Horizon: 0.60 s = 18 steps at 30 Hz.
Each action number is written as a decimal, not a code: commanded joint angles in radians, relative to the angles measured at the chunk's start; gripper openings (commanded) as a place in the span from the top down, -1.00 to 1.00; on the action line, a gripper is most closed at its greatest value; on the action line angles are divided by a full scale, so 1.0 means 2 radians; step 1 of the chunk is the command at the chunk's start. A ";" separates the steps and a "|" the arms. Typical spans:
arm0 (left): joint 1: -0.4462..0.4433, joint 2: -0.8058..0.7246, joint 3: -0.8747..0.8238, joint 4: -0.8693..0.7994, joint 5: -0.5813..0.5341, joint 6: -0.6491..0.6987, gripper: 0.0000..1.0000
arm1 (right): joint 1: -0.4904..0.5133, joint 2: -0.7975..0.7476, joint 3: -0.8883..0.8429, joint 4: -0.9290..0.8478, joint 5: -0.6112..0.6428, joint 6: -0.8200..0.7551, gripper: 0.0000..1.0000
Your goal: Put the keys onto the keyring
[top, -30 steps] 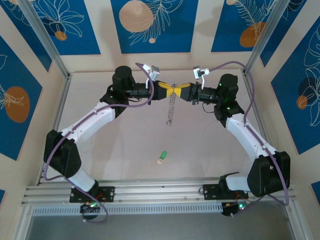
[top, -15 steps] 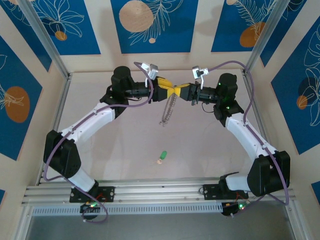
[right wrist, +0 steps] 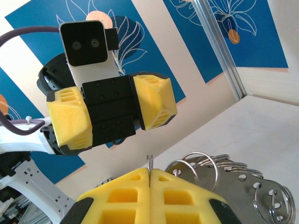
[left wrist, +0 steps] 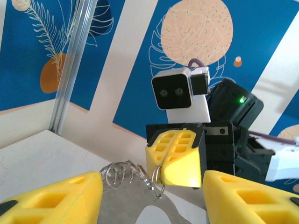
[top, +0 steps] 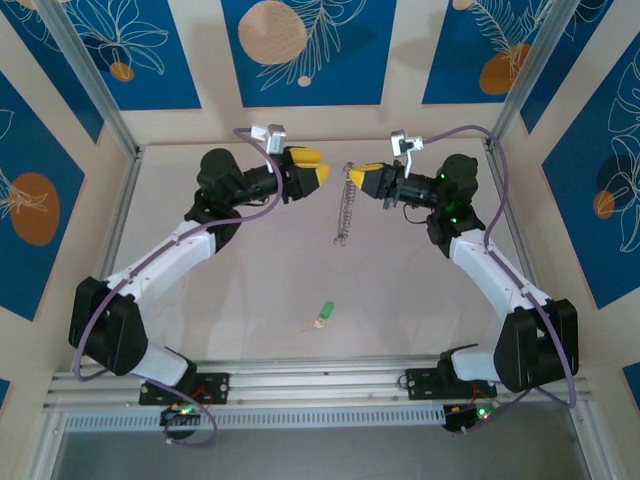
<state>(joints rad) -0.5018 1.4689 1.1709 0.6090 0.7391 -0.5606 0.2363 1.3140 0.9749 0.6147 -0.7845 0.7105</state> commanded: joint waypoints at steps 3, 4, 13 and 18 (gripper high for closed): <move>0.005 -0.002 0.003 0.048 0.022 -0.039 -0.08 | 0.012 -0.018 -0.021 0.087 0.027 0.022 1.00; 0.005 -0.001 0.003 0.052 0.027 -0.045 -0.05 | 0.014 -0.022 -0.025 0.092 0.030 0.022 1.00; 0.005 0.027 0.007 0.138 0.084 -0.124 0.25 | 0.030 -0.047 -0.029 0.112 0.051 0.012 1.00; 0.005 0.033 -0.002 0.190 0.095 -0.161 0.32 | 0.037 -0.045 -0.017 0.110 0.056 0.009 1.00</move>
<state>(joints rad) -0.4995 1.5333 1.1709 0.8520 0.8818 -0.8085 0.3008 1.2385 0.9134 0.7990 -0.7059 0.7433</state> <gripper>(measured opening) 0.344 0.058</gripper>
